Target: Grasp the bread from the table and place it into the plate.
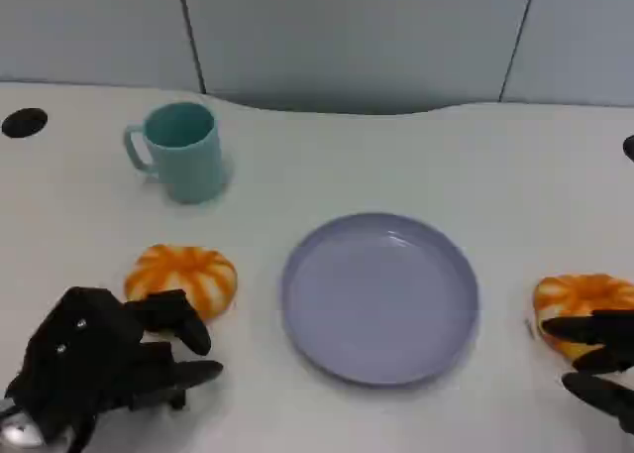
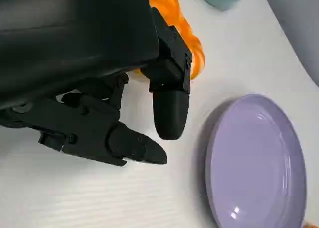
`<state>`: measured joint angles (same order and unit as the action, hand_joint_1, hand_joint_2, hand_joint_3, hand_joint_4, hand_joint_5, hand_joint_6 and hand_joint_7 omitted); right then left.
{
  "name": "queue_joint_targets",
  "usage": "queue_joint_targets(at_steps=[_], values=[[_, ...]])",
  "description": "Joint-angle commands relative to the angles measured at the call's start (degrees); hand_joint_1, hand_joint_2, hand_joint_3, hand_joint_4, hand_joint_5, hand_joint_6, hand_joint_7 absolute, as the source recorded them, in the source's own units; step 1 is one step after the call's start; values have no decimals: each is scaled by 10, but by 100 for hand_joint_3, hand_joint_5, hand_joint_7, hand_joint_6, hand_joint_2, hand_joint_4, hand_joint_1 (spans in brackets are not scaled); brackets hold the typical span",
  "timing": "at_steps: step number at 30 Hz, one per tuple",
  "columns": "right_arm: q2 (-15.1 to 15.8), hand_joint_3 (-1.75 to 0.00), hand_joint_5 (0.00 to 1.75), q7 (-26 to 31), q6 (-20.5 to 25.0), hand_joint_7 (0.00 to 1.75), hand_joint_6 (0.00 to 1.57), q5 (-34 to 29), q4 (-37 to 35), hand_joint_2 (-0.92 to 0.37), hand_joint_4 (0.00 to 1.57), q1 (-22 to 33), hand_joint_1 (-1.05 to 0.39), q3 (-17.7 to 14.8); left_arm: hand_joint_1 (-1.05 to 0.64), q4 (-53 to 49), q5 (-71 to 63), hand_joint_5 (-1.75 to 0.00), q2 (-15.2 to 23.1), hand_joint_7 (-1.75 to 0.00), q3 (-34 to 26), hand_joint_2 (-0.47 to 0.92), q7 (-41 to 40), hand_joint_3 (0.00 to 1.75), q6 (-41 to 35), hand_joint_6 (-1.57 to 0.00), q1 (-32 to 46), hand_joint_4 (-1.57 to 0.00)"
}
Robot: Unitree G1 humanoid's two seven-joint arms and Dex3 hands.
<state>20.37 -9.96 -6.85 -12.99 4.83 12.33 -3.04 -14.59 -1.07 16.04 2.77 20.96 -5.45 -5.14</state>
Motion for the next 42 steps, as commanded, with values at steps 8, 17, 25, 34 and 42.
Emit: queue_joint_targets(at_steps=[8,17,25,34,42], values=[[6,-24,55,2,-12,1,86,4,-5,-92,76,3,-23,-5,-21,15,16,-175,3,-175,-5,92,4,5,-16,-54,4,-74],[3,-25,55,2,-3,1,86,1,7,-92,76,8,-24,-2,-22,16,6,-175,10,-175,-1,92,2,5,-8,-54,7,-74],[-5,-25,56,6,4,0,86,-4,14,-92,77,8,-24,7,-20,-12,41,-175,-2,-175,-27,92,9,6,44,-54,8,-73],[-15,-26,56,7,41,0,86,-12,35,-92,76,6,-23,17,-35,-35,-119,-161,37,-143,-15,92,-94,7,320,-26,-5,-32],[-21,-26,59,6,67,0,85,-17,52,-92,76,7,-23,23,-51,70,-334,-105,146,-25,25,92,-108,7,291,-45,-31,-13]])
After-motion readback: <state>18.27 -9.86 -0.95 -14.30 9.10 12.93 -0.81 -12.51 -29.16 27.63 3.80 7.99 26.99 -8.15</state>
